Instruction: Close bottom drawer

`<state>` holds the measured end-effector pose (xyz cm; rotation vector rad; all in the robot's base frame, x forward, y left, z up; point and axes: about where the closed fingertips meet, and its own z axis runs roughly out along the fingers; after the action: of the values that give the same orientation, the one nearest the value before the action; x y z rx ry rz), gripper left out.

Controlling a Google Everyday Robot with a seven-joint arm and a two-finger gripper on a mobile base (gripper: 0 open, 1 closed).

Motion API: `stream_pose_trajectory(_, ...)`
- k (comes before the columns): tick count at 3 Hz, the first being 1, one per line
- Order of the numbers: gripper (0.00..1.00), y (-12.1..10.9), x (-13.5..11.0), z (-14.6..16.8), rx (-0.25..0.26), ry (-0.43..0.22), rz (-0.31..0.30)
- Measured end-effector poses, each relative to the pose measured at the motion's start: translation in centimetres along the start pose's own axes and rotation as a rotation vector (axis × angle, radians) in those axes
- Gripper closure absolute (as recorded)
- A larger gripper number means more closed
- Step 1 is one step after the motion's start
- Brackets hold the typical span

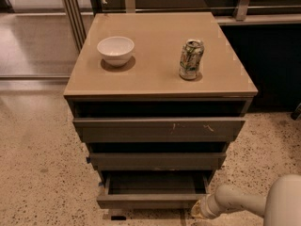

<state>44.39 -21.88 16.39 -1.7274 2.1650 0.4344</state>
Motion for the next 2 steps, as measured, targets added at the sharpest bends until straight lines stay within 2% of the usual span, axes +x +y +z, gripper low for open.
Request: stream_pose_trajectory(2, 1.0, -1.8, 0.0, 1.7, 0.09, -0.14, -0.059)
